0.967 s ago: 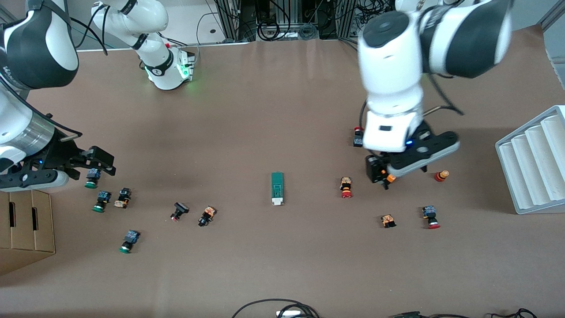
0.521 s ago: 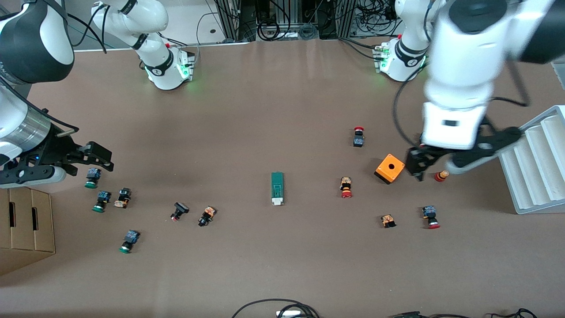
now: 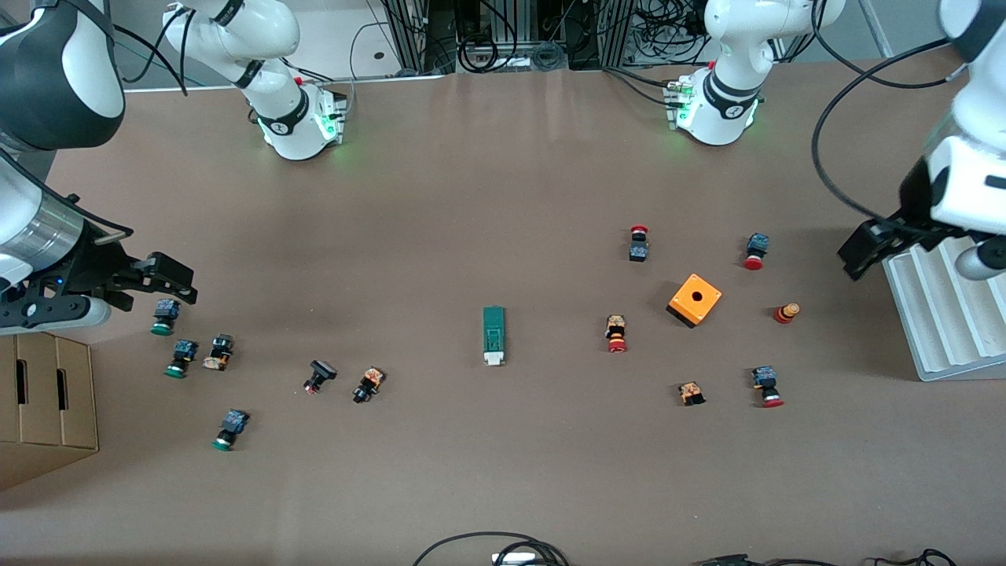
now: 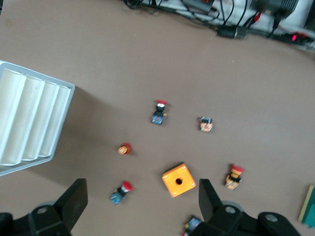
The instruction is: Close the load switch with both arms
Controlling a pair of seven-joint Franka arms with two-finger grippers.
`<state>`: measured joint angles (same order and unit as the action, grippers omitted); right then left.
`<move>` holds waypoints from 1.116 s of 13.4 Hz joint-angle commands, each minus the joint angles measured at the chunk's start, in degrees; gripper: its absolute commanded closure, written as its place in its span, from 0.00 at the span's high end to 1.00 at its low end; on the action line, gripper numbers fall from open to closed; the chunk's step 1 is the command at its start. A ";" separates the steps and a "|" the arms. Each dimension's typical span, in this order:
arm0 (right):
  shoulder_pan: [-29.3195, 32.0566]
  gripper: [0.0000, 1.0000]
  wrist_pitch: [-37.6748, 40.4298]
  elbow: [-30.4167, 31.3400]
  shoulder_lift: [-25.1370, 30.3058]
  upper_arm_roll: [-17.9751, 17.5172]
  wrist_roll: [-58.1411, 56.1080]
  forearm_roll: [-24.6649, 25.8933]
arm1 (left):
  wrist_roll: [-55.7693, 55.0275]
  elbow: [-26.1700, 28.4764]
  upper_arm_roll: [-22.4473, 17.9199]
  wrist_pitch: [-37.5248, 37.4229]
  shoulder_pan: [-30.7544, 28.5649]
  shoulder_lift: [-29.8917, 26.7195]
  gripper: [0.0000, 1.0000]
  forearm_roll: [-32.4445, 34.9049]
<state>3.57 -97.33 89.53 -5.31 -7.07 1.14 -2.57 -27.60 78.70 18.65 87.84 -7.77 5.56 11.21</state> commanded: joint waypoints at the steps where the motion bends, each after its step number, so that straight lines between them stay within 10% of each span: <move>1: 0.47 1.00 2.23 -1.11 -0.05 0.57 -0.35 0.64 | 6.66 2.95 0.86 -5.46 -1.90 -3.35 1.00 -2.50; 15: 0.91 1.00 4.25 -1.11 -0.05 3.29 -2.46 2.49 | 14.51 14.02 -10.65 1.98 3.37 -4.85 1.00 -11.91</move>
<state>4.00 -94.83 89.52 -5.31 -3.38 -0.36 -0.91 -13.38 90.99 9.50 88.55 -5.85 1.81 -0.05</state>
